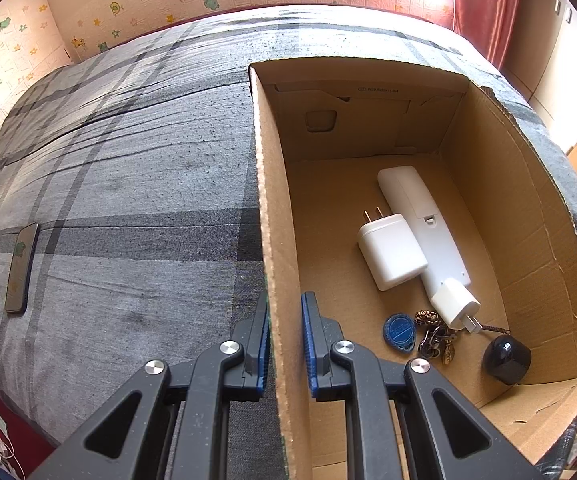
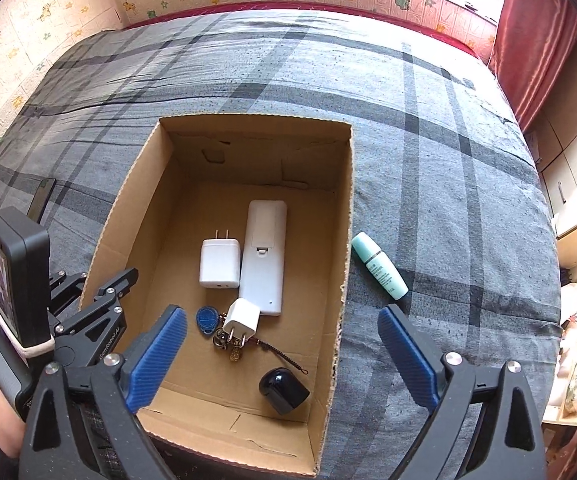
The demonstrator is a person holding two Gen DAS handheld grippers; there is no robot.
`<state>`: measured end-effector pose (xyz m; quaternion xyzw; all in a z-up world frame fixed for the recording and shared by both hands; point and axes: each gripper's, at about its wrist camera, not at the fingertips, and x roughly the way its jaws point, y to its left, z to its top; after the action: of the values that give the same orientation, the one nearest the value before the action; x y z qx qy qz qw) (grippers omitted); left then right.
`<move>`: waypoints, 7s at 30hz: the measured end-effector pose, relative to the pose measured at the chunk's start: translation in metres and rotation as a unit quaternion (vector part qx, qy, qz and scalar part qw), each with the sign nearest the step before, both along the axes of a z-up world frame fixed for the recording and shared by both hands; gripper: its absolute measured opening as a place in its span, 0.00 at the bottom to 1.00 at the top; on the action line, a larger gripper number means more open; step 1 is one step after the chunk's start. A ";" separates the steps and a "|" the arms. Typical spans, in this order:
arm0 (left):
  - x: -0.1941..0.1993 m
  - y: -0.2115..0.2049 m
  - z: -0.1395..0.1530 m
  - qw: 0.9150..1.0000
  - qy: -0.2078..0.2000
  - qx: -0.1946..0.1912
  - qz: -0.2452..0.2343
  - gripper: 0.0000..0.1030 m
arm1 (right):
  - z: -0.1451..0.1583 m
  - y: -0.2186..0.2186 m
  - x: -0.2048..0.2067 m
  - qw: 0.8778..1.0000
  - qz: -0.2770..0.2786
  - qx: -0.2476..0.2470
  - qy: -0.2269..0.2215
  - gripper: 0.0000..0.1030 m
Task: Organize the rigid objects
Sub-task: 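Lower the plug adapter beside the remote and open the right gripper, then move the right gripper out of the box to the teal bottle, then close the right gripper around the middle of the teal bottle, then lift the teal bottle with the right gripper and carry it over the box, then lower the teal bottle beside the remote and open the right gripper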
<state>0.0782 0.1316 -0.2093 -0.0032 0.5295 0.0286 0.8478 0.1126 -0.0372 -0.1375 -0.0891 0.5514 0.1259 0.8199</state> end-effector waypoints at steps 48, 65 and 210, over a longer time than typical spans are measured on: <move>0.003 -0.002 -0.001 1.000 0.004 0.004 0.002 0.15 | -0.109 -0.114 0.079 0.998 -0.048 -0.005 0.035 0.96; 0.003 -0.004 0.000 1.000 0.005 0.007 0.002 0.15 | -0.147 -0.088 0.113 0.997 0.001 -0.008 0.072 0.30; 0.002 0.002 0.000 1.000 0.002 -0.003 0.002 0.15 | -0.065 0.052 0.005 0.998 0.044 -0.024 0.040 0.75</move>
<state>0.0800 0.1341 -0.2097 -0.0061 0.5313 0.0286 0.8467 0.1172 0.0147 -0.2028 -0.1279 0.5820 0.1521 0.7885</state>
